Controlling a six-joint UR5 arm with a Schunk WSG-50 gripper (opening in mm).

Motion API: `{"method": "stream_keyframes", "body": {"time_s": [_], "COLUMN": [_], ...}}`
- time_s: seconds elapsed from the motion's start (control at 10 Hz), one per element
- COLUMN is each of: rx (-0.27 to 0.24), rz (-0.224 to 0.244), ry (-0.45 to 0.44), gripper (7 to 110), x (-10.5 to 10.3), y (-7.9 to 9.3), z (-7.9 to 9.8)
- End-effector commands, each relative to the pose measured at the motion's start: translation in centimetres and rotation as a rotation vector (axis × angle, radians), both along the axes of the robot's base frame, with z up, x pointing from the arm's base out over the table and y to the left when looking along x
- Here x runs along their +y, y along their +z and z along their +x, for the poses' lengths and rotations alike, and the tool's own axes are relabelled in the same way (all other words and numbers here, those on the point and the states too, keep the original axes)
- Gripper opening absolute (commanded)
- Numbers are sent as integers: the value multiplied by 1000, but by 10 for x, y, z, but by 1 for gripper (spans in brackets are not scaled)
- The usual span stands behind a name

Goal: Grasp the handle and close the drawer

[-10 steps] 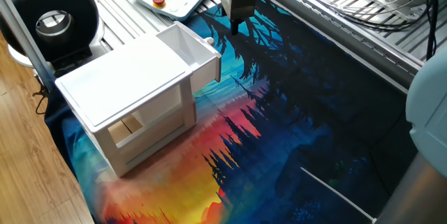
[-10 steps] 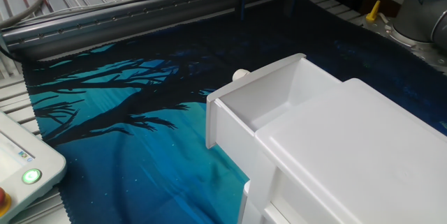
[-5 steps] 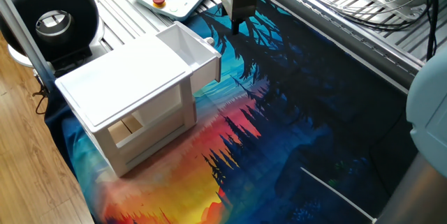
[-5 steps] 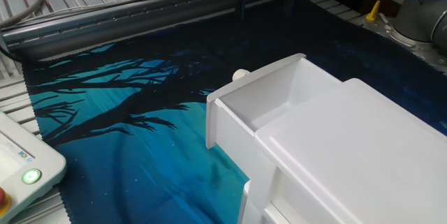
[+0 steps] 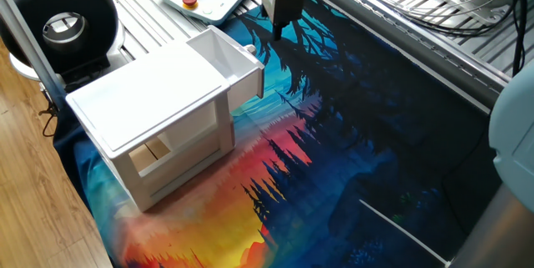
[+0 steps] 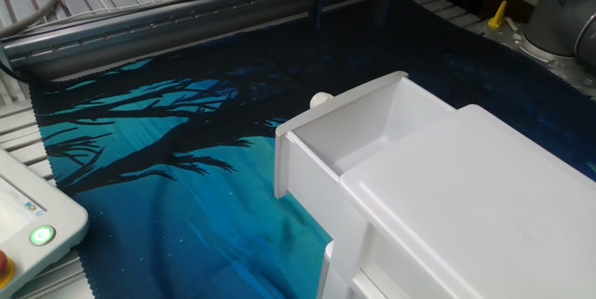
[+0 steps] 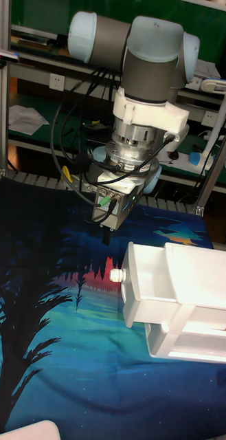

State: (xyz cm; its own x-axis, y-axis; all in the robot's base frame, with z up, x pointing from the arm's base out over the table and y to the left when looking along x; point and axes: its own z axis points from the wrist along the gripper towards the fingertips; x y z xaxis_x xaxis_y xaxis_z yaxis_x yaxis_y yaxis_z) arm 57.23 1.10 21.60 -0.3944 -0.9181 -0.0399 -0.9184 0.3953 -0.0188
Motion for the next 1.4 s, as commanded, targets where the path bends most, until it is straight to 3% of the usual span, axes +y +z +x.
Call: {"method": "stream_keyframes", "body": {"time_s": [0.0,0.5,0.7,0.8,0.9,1.1,1.3], "rx": [-5,-8,-63,-62,-56,-11,-70], "rz": [6,-18,-32,-30,-57,-91,-46], "ry": [-2,17,83,140,176,229,203], "gripper": [66,66,66,66,66,66,66], "x": [1,-5,-7,-6,-12,-21,-9], "y": [3,3,4,4,3,3,4], "z": [1,2,15,15,13,3,16]}}
